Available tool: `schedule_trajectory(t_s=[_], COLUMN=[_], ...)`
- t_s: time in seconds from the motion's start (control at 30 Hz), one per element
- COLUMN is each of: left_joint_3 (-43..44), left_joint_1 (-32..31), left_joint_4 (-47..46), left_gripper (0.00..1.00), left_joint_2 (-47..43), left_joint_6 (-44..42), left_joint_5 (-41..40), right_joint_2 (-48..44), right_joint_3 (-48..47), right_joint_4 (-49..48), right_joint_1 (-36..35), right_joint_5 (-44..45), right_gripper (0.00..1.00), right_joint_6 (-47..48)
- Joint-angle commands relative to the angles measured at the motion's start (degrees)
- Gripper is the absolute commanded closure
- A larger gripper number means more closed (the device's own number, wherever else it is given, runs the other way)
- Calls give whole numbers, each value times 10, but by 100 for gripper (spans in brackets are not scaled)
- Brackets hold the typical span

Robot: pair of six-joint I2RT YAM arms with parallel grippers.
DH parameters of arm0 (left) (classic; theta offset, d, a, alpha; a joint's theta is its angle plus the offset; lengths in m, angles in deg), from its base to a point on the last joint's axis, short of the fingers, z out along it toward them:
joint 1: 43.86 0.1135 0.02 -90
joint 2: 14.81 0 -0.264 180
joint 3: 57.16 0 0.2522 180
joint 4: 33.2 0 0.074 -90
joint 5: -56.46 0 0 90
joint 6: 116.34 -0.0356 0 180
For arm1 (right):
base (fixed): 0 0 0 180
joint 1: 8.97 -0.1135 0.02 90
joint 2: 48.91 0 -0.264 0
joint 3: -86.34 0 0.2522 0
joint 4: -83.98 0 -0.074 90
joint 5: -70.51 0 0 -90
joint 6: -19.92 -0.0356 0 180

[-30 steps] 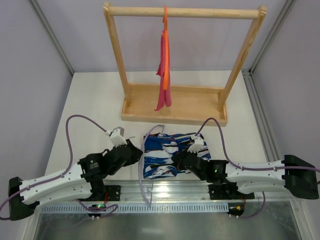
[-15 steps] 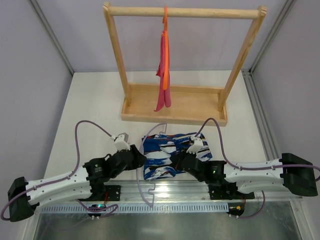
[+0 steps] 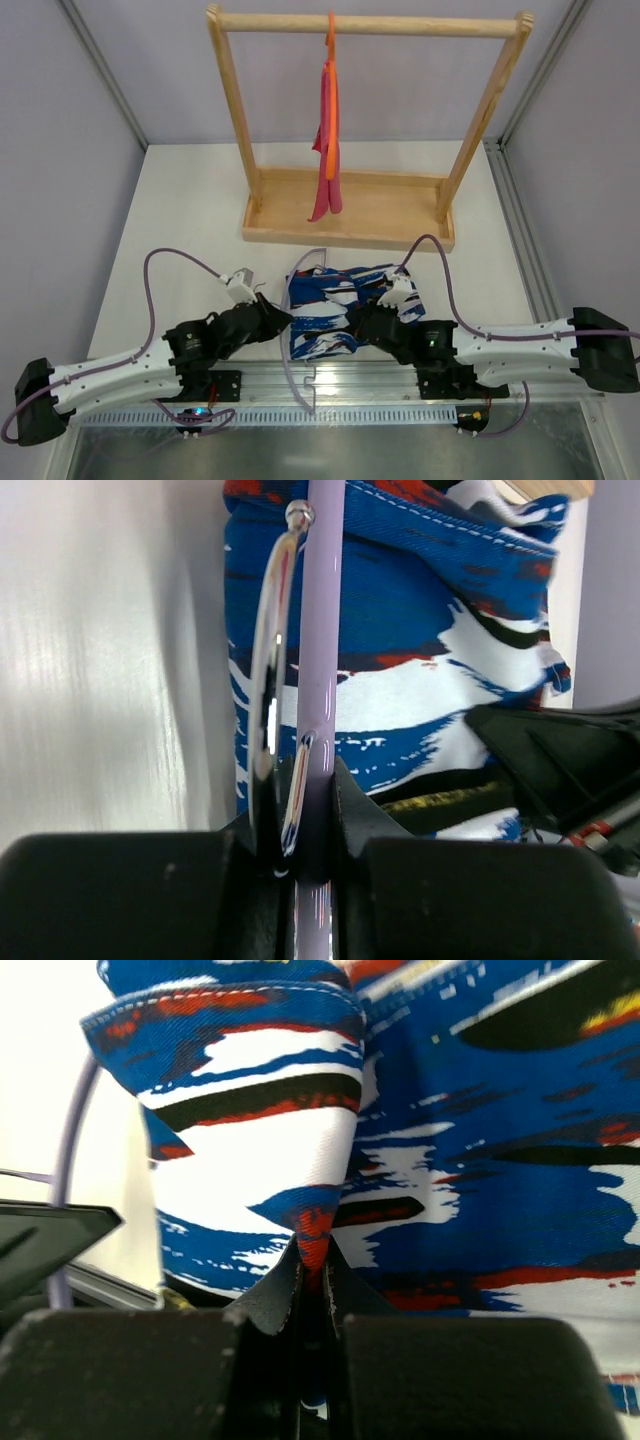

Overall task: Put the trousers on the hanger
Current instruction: Place trousers on hanger

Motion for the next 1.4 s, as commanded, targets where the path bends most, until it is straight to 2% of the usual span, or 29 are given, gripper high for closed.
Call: schedule_trajectory(t_s=[0.0,0.03,0.1,0.2,0.23,0.37,0.4,0.47,0.5,0.53,0.57,0.6,0.67,0.7,0.83,1.0,1.17,1.27,1.37], left_joint_3=[46,53,78,109,116,156,168,169,154,136,116,94,25,7,-38,-32,2,11,-5], left_joint_1=[0,1,0,0,0,0,0,0,0,0,0,1,0,0,1,1,1,0,0], left_joint_4=[103,127,159,186,191,277,326,355,338,313,267,175,104,70,62,108,165,150,56], left_gripper=[100,100,100,100,100,100,100,100,100,100,100,100,100,100,100,100,100,100,100], left_joint_2=[19,32,54,110,121,146,140,96,72,46,-21,-50,-130,-148,-152,-35,77,138,182], left_joint_6=[65,80,77,83,92,120,124,124,108,47,7,-34,-83,-86,-70,45,141,156,124], left_joint_5=[-80,-90,-103,-119,-123,-168,-195,-217,-229,-226,-218,-191,-152,-132,-116,-174,-224,-238,-239], right_joint_2=[-44,-60,-77,-90,-78,0,19,72,90,105,125,132,139,138,122,49,-50,-114,-147], right_joint_3=[-61,-66,-67,-59,-61,-134,-152,-207,-226,-262,-278,-291,-323,-331,-354,-296,-173,-87,-6], right_joint_4=[131,169,166,94,65,48,41,29,27,27,28,29,35,46,75,93,120,122,60], right_joint_1=[-4,-2,-3,-5,-9,-30,-34,-40,-41,-42,-42,-42,-41,-39,-34,-22,28,73,109], right_joint_5=[101,110,103,56,51,42,37,31,30,28,31,30,41,45,63,85,101,94,60], right_gripper=[96,96,96,96,96,96,96,96,96,96,96,96,96,96,96,96,96,96,96], right_joint_6=[8,6,34,76,82,105,119,139,152,158,163,168,185,195,202,175,149,138,152])
